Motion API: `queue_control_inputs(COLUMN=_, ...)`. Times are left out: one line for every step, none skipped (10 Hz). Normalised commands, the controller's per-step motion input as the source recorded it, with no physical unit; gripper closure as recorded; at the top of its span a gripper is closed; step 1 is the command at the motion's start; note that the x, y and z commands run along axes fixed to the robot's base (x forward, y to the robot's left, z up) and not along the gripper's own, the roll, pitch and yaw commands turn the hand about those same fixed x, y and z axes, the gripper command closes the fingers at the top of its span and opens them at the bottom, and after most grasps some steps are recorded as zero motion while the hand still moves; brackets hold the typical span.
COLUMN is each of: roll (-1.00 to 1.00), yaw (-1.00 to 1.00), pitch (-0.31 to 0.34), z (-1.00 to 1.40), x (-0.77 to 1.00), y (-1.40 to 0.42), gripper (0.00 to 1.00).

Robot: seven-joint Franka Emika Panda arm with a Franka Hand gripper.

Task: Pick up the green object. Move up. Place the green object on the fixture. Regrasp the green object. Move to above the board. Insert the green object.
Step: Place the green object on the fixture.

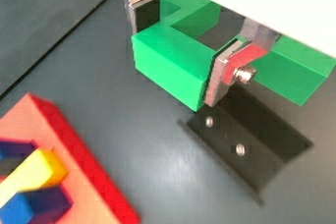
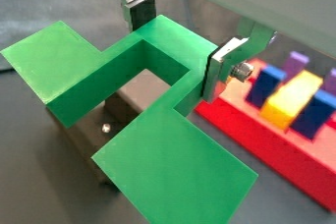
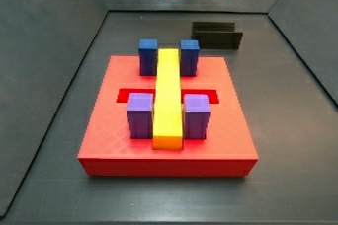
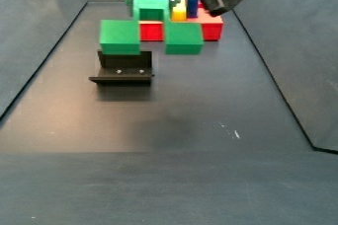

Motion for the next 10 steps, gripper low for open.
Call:
queue_control_inputs(roll=-0.79, yaw=0.0, pitch=0.0, z=0.0, x=0.67, y=-0.19, gripper=1.0)
queue_control_inputs(roll=-0.89, yaw=-0.02, pitch=0.0, z=0.0, x=0.62, y=-0.18, gripper=1.0)
queue_control_inputs(roll=-0.86, yaw=-0.11, pitch=0.0, z=0.0, x=0.5, y=-0.2, gripper=1.0)
queue_control_inputs(roll=-0.42, yaw=-0.4, pitch=0.089, z=-0.03, x=0.67, y=-0.15, gripper=1.0)
queue_control_inputs(roll=-0.41, yaw=-0.56, pitch=0.04, z=-0.03, x=0.55, y=-0.08, gripper=1.0)
queue_control_inputs(roll=-0.39, yaw=-0.6, pitch=0.031, z=-0.03, x=0.54, y=-0.02, gripper=1.0)
queue_control_inputs(roll=-0.42, yaw=-0.6, pitch=0.0, z=-0.04, x=0.56, y=0.0, gripper=1.0)
queue_control_inputs(roll=-0.52, yaw=-0.41, pitch=-0.089, z=-0.23, x=0.55, y=0.01, gripper=1.0)
queue_control_inputs(roll=-0.53, yaw=-0.19, pitch=-0.223, z=-0.3, x=0.46, y=0.05, gripper=1.0)
queue_control_inputs(roll=-0.47, yaw=0.0, pitch=-0.191, z=-0.34, x=0.37, y=0.1, gripper=1.0)
